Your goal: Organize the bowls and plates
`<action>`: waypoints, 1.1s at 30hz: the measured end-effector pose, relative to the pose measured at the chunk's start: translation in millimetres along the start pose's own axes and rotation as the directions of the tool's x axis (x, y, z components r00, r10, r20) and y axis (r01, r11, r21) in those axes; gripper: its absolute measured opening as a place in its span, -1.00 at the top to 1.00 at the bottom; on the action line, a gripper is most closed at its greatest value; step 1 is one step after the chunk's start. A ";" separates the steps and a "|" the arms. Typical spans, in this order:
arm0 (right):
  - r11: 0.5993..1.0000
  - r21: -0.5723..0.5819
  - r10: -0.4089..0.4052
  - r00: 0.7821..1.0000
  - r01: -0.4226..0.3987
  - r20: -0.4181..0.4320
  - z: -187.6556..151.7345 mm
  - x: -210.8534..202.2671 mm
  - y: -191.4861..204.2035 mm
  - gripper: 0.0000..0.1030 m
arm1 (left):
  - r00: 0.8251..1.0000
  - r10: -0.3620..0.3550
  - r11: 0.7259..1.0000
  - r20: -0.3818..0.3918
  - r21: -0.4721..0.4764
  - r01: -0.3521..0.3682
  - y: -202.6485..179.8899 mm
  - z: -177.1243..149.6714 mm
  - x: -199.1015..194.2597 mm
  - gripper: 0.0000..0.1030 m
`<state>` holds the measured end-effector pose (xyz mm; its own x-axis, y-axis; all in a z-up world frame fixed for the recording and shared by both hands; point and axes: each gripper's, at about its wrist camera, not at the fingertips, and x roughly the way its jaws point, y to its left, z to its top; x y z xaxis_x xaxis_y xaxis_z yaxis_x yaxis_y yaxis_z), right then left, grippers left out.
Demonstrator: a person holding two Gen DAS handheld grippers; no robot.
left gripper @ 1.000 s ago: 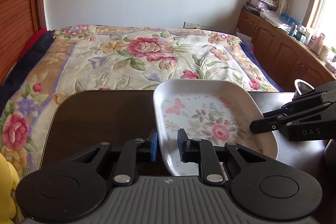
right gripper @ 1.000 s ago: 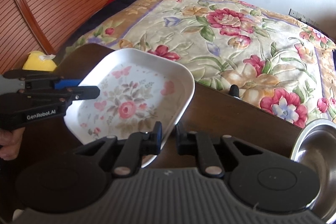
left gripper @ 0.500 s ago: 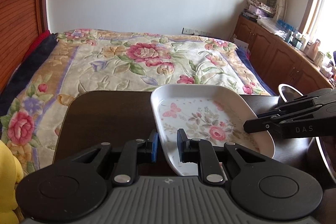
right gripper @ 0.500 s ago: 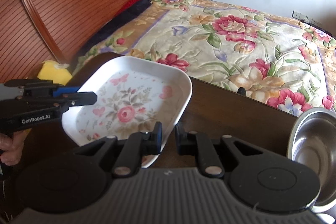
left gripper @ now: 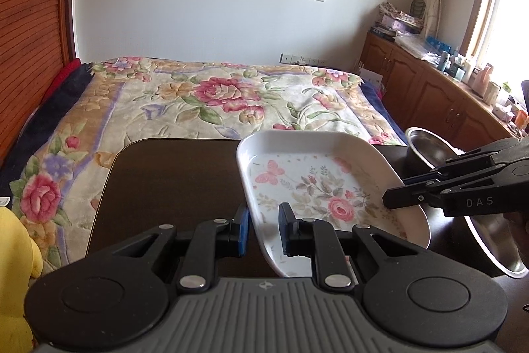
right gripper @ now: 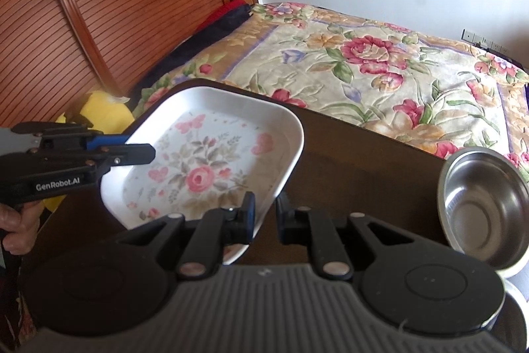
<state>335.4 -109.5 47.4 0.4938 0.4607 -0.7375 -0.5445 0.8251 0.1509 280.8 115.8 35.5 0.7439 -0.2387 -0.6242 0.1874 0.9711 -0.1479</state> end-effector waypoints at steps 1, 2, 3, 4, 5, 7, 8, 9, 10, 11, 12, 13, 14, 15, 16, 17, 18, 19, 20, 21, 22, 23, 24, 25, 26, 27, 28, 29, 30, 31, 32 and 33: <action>1.000 -0.001 0.001 1.000 -0.001 0.006 -0.9 -3.8 1.1 0.71 | 1.000 -0.001 1.000 0.003 0.002 0.001 -1.9 -0.9 -4.0 0.62; 1.000 -0.003 0.002 1.000 -0.002 0.011 -2.2 -7.9 2.4 0.71 | 1.000 -0.003 1.000 0.007 0.003 0.003 -3.8 -2.0 -8.5 0.62; 1.000 -0.004 0.003 1.000 -0.003 0.016 -3.9 -12.2 3.6 0.71 | 1.000 -0.005 1.000 0.012 0.004 0.005 -5.4 -2.9 -12.7 0.62; 1.000 -0.004 0.005 1.000 -0.005 0.020 -5.5 -15.7 5.1 0.71 | 1.000 -0.006 1.000 0.015 0.005 0.006 -7.1 -3.7 -17.0 0.62; 1.000 -0.005 0.007 1.000 -0.007 0.024 -7.1 -19.4 6.4 0.71 | 1.000 -0.006 1.000 0.019 0.008 0.006 -8.8 -5.0 -20.9 0.62; 1.000 -0.009 0.009 0.999 -0.008 0.031 -10.5 -25.8 8.9 0.71 | 1.000 -0.006 1.000 0.025 0.010 0.006 -12.7 -7.5 -28.4 0.62; 1.000 -0.014 0.009 0.999 -0.008 0.034 -12.6 -29.0 10.4 0.71 | 1.000 -0.007 1.000 0.028 0.011 0.007 -13.4 -9.1 -31.8 0.62; 1.000 -0.024 0.006 0.999 -0.006 0.037 -15.1 -32.1 12.0 0.71 | 0.999 -0.009 1.000 0.031 0.012 0.008 -15.6 -10.9 -35.1 0.62; 1.000 -0.029 0.004 0.999 -0.003 0.040 -17.2 -34.6 13.2 0.71 | 0.999 -0.011 1.000 0.032 0.011 0.011 -17.0 -13.4 -38.3 0.62; 1.000 -0.030 0.004 0.999 -0.003 0.042 -19.5 -37.3 13.7 0.71 | 0.999 -0.013 1.000 0.032 0.011 0.013 -18.3 -15.4 -40.9 0.62; 1.000 -0.029 0.006 0.999 -0.005 0.043 -22.1 -39.7 14.4 0.71 | 0.999 -0.014 1.000 0.032 0.013 0.014 -20.0 -17.2 -43.7 0.62; 1.000 -0.030 0.007 0.999 -0.006 0.044 -24.9 -42.4 15.0 0.71 | 0.999 -0.015 1.000 0.032 0.015 0.015 -21.5 -19.2 -46.0 0.62; 1.000 -0.030 0.008 0.999 -0.007 0.046 -28.3 -45.2 15.3 0.71 | 0.999 -0.018 1.000 0.032 0.016 0.017 -23.1 -21.8 -48.7 0.62; 1.000 -0.029 0.011 0.999 -0.009 0.048 -32.1 -47.8 15.6 0.71 | 0.999 -0.020 1.000 0.032 0.016 0.019 -24.8 -24.5 -51.2 0.62; 1.000 -0.027 0.012 0.999 -0.011 0.049 -35.2 -50.4 16.3 0.71 | 0.999 -0.021 1.000 0.031 0.016 0.021 -26.9 -27.5 -53.6 0.62; 1.000 -0.025 0.013 0.999 -0.012 0.049 -39.2 -52.8 16.5 0.71 | 0.999 -0.024 1.000 0.031 0.016 0.023 -28.6 -30.5 -56.1 0.62; 1.000 -0.023 0.014 0.999 -0.013 0.049 -42.8 -55.8 18.0 0.71 | 0.999 -0.027 1.000 0.032 0.013 0.027 -30.2 -34.4 -58.7 0.62; 1.000 -0.023 0.015 0.999 -0.013 0.051 -47.0 -58.7 19.4 0.71 | 0.999 -0.030 1.000 0.031 0.010 0.029 -32.6 -38.1 -61.0 0.62; 1.000 -0.024 0.014 0.999 -0.013 0.051 -50.3 -61.4 21.3 0.71 | 0.999 -0.033 0.999 0.029 0.009 0.033 -35.0 -42.0 -63.4 0.62; 1.000 -0.026 0.012 0.999 -0.011 0.051 -53.9 -64.0 23.5 0.71 | 0.999 -0.040 0.999 0.030 0.006 0.040 -36.9 -45.6 -65.9 0.62; 1.000 -0.025 0.012 0.999 -0.011 0.053 -57.4 -67.0 25.7 0.71 | 0.999 -0.045 0.999 0.029 0.002 0.045 -38.0 -49.3 -68.2 0.62; 1.000 -0.024 0.014 0.998 -0.013 0.054 -61.0 -69.6 26.9 0.71 | 0.998 -0.049 0.999 0.028 -0.001 0.049 -39.0 -52.4 -70.3 0.62; 1.000 -0.023 0.014 0.998 -0.013 0.054 -64.8 -71.9 28.2 0.71 | 0.998 -0.052 0.999 0.027 -0.001 0.052 -41.2 -55.9 -72.3 0.62; 1.000 -0.023 0.012 0.998 -0.011 0.055 -69.4 -74.3 30.7 0.71 | 0.998 -0.055 0.998 0.025 0.001 0.055 -42.8 -59.2 -74.0 0.62; 1.000 -0.024 0.010 0.998 -0.009 0.055 -72.0 -76.0 32.5 0.71 | 0.998 -0.058 0.998 0.023 0.001 0.058 -44.9 -62.2 -75.9 0.62; 1.000 -0.027 0.007 0.999 -0.006 0.054 -75.4 -77.5 34.4 0.71 | 0.998 -0.060 0.998 0.022 0.003 0.060 -46.3 -65.2 -77.6 0.62; 1.000 -0.030 0.004 0.999 -0.002 0.054 -77.9 -78.8 36.6 0.71 | 0.998 -0.062 0.998 0.020 0.006 0.062 -47.8 -68.2 -79.4 0.62; 0.999 -0.032 0.001 0.999 0.001 0.054 -80.9 -80.1 38.6 0.71 | 0.998 -0.064 0.998 0.019 0.008 0.064 -49.6 -71.9 -81.6 0.62; 0.999 -0.033 -0.001 0.998 0.002 0.056 -84.0 -81.2 39.9 0.71 | 0.998 -0.064 0.998 0.018 0.009 0.063 -51.0 -74.9 -83.0 0.62; 0.999 -0.034 -0.001 0.998 0.003 0.057 -86.6 -82.7 40.9 0.71 | 0.998 -0.063 0.998 0.016 0.013 0.063 -52.9 -78.4 -84.5 0.62; 0.999 -0.033 -0.001 0.998 0.002 0.058 -89.4 -83.7 41.4 0.71 | 0.998 -0.063 0.998 0.016 0.016 0.063 -53.9 -81.7 -86.2 0.62; 1.000 -0.031 0.001 0.998 0.001 0.059 -92.2 -84.0 42.2 0.71 | 0.998 -0.065 0.998 0.014 0.014 0.065 -53.6 -84.5 -87.3 0.62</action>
<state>208.5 -143.6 55.0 0.5327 0.4799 -0.6971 -0.5647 0.8150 0.1295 151.6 85.2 33.1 0.7392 -0.3012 -0.6024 0.2439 0.9534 -0.1775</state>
